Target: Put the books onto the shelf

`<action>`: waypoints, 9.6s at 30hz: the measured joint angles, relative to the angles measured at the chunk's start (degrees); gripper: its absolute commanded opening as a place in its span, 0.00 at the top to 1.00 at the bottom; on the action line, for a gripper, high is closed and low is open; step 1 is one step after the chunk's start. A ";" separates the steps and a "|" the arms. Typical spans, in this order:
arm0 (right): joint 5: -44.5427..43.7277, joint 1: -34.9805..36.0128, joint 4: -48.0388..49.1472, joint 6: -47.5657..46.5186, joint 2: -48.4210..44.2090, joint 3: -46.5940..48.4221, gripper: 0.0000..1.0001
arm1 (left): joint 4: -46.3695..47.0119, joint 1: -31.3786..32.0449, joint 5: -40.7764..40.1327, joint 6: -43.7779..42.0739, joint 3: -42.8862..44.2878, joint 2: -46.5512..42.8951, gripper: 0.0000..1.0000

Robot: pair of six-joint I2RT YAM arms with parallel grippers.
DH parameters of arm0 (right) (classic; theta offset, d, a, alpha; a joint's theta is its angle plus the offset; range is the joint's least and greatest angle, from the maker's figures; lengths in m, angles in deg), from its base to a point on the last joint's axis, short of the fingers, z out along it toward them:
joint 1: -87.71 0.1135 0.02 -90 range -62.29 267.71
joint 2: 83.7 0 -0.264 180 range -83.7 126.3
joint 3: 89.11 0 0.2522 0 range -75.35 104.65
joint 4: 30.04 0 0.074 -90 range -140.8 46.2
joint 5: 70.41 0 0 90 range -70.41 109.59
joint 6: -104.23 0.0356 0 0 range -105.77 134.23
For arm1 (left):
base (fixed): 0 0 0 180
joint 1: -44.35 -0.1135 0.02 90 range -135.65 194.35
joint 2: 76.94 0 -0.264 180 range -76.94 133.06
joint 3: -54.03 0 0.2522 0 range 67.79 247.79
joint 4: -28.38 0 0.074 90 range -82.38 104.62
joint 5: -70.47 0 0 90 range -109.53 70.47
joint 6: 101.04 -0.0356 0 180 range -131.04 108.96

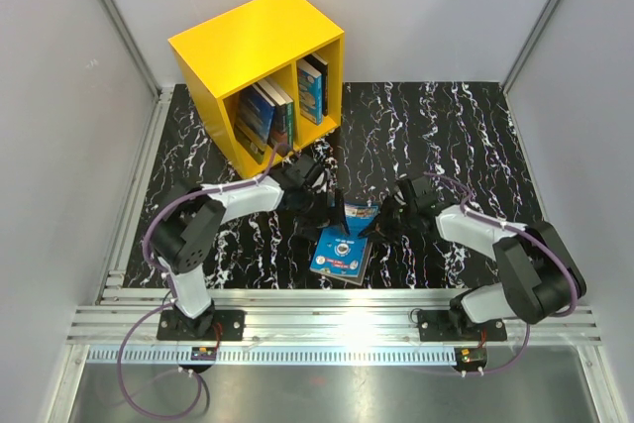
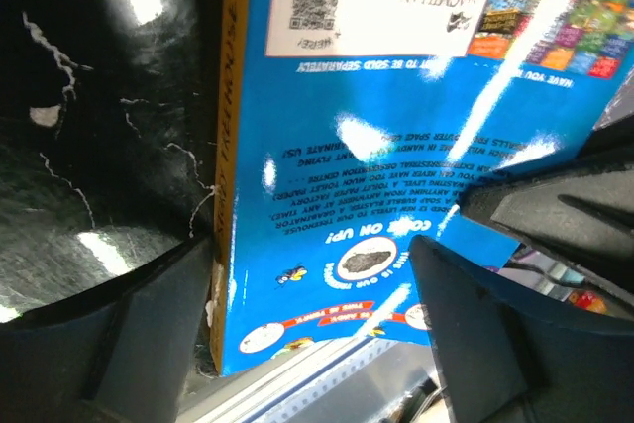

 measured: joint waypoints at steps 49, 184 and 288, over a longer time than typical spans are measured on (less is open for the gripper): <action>0.09 0.24 -16.44 -9.90 10.95 17.42 0.58 | 94.38 -12.02 26.58 49.09 -27.21 13.46 0.46; -13.79 -7.61 -47.34 -19.15 -4.02 22.58 0.00 | 43.85 -4.96 -91.23 -36.74 59.56 41.77 0.01; -16.02 -6.75 -36.57 -15.98 -39.93 23.23 0.00 | -13.20 3.15 -71.34 -19.41 -23.61 -83.03 0.01</action>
